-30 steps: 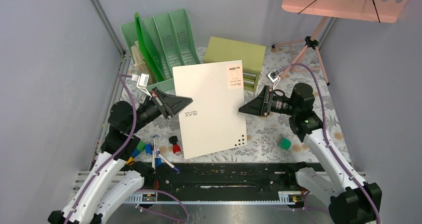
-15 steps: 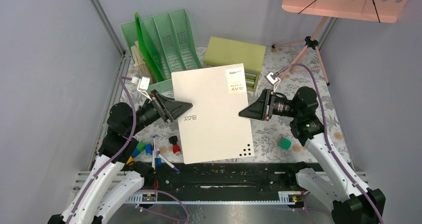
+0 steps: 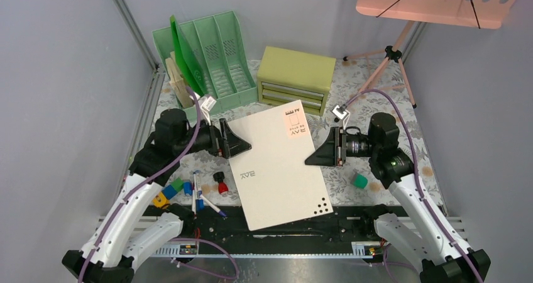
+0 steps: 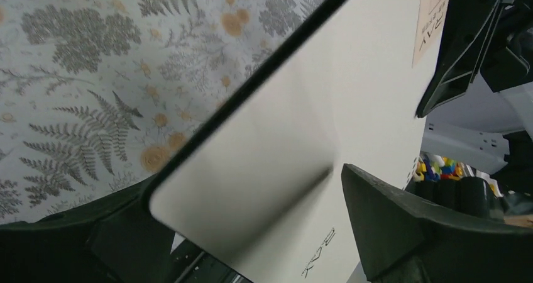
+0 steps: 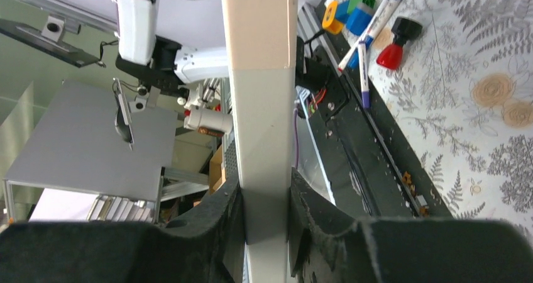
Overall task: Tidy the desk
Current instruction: Place the folder in the storage box.
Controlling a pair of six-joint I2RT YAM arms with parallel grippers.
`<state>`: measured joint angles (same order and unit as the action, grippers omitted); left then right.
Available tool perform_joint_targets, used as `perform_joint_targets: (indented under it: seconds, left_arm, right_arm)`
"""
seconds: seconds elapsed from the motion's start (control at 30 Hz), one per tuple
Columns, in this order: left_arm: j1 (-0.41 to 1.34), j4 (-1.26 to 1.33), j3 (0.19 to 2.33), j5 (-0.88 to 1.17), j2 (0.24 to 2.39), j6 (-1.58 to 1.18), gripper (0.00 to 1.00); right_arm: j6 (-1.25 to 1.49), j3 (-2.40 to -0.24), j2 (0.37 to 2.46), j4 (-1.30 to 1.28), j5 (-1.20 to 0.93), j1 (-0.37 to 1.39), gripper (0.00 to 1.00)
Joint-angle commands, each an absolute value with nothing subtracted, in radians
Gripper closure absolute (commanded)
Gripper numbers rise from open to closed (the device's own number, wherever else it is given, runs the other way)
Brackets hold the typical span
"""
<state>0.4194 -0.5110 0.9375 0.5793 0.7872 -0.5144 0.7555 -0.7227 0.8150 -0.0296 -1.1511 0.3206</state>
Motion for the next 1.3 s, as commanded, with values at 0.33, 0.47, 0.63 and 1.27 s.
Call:
perform_joint_targets:
  seconds: [0.33, 0.47, 0.63, 1.27]
  left_arm:
    - [0.363, -0.473, 0.971, 0.942, 0.746, -0.490, 0.31]
    - [0.362, -0.471, 0.977, 1.020, 0.752, -0.494, 0.41]
    - [0.362, -0.472, 0.980, 1.059, 0.764, -0.492, 0.68]
    - [0.355, -0.490, 0.969, 0.811, 0.729, -0.549, 1.00]
  right_arm:
    - [0.382, -0.886, 0.876, -0.510, -1.104, 0.302, 1.00]
    - [0.374, -0.892, 0.877, -0.522, -1.089, 0.302, 1.00]
    - [0.374, -0.887, 0.870, -0.525, -1.084, 0.302, 1.00]
    - [0.343, -0.924, 0.802, -0.614, -0.764, 0.301, 0.01]
